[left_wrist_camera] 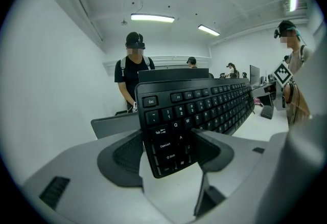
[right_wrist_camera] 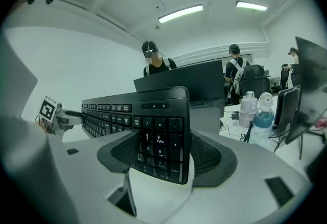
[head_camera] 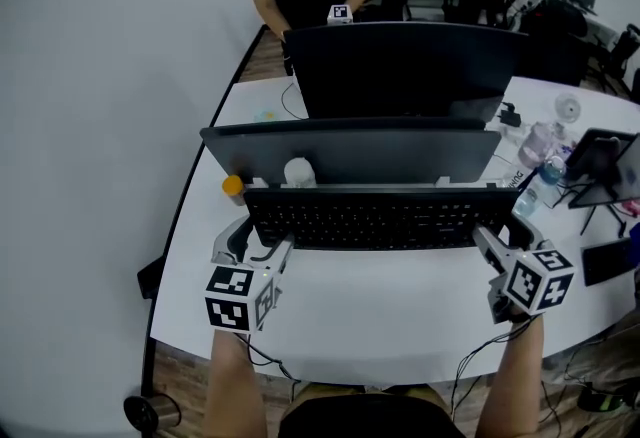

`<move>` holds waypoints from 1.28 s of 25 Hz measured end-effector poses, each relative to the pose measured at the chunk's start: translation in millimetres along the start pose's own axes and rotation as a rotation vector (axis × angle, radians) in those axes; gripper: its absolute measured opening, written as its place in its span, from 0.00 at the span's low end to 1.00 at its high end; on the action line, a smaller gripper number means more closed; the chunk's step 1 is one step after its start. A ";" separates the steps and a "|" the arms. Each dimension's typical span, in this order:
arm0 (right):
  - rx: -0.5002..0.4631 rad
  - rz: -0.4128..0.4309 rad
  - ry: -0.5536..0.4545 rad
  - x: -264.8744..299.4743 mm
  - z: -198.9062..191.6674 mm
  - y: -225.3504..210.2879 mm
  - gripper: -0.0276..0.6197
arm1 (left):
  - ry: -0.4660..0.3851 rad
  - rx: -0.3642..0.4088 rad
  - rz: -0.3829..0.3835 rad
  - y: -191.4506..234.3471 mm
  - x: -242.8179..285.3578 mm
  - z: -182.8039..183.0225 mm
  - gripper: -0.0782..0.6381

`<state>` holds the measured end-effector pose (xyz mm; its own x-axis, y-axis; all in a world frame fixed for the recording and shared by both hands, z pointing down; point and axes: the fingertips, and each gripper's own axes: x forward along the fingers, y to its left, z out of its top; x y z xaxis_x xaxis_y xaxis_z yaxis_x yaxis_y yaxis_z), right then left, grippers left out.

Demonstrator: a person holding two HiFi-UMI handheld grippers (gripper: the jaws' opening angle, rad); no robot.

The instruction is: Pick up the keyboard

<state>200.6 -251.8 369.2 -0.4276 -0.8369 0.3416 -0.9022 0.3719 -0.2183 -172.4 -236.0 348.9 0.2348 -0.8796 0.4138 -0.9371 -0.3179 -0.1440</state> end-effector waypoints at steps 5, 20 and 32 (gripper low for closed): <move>-0.033 -0.002 -0.079 -19.3 30.5 12.0 0.52 | -0.067 0.024 0.032 3.1 -21.8 29.1 0.52; -0.083 0.003 -0.188 -53.6 64.6 35.7 0.52 | -0.182 0.064 0.074 8.1 -69.3 66.2 0.52; -0.105 0.013 -0.240 -67.4 82.1 51.1 0.52 | -0.212 0.066 0.108 13.0 -93.9 78.5 0.52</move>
<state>187.9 -209.4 259.9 -0.4250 -0.8985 0.1101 -0.9030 0.4123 -0.1207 -186.3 -185.3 237.6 0.1893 -0.9621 0.1960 -0.9425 -0.2341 -0.2387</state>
